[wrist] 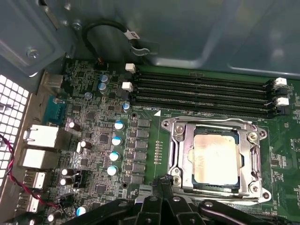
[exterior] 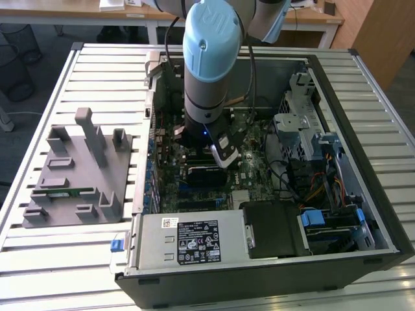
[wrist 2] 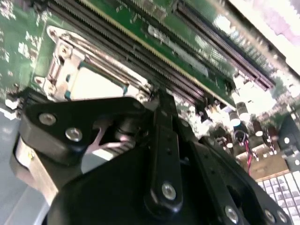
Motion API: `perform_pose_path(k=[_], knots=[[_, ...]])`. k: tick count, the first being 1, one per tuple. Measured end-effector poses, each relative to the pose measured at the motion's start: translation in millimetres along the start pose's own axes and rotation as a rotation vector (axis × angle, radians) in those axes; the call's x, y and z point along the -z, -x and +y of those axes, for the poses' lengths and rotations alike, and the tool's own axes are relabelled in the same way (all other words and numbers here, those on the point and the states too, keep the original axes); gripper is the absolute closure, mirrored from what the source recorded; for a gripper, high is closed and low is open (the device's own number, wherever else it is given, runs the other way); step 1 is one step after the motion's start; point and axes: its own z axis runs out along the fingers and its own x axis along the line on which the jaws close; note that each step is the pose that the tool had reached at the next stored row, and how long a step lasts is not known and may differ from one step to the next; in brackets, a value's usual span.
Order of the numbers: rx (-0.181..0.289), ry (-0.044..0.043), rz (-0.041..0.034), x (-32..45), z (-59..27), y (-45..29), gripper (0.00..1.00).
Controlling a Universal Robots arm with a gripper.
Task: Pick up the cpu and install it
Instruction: 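Install the second cpu locking lever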
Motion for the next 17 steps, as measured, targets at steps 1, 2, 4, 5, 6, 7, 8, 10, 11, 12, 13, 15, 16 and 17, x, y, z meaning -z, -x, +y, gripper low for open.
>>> perform_pose_path(k=[1,2,4,5,6,7,8,10,11,12,13,15,16,17], knots=[[0.000,0.0010,0.0000,0.0,0.0,-0.2,0.89],[0.000,0.0016,-0.0002,-0.1,0.1,-0.3,0.89],[0.000,0.0022,-0.0002,-0.2,0.0,-0.5,0.89],[0.000,0.0022,-0.0002,-0.2,0.0,-0.5,0.89],[0.000,0.0021,-0.0001,-0.2,0.0,-0.6,0.89],[0.000,0.0021,-0.0001,-0.3,0.0,-0.6,0.89],[0.000,0.0022,-0.0002,-0.4,0.0,-0.6,0.89],[0.000,0.0023,-0.0002,-0.8,0.1,-0.6,0.89],[0.000,0.0023,-0.0002,-0.9,0.1,-0.6,0.89],[0.000,0.0024,-0.0002,-1.1,0.2,-0.6,0.89],[0.000,0.0024,-0.0002,-1.3,0.3,-0.7,0.89],[0.000,0.0027,-0.0003,-1.6,0.3,-0.8,0.89],[0.000,0.0028,-0.0003,-1.8,0.4,-0.9,0.89],[0.000,0.0029,-0.0002,-2.1,0.4,-1.0,0.89]])
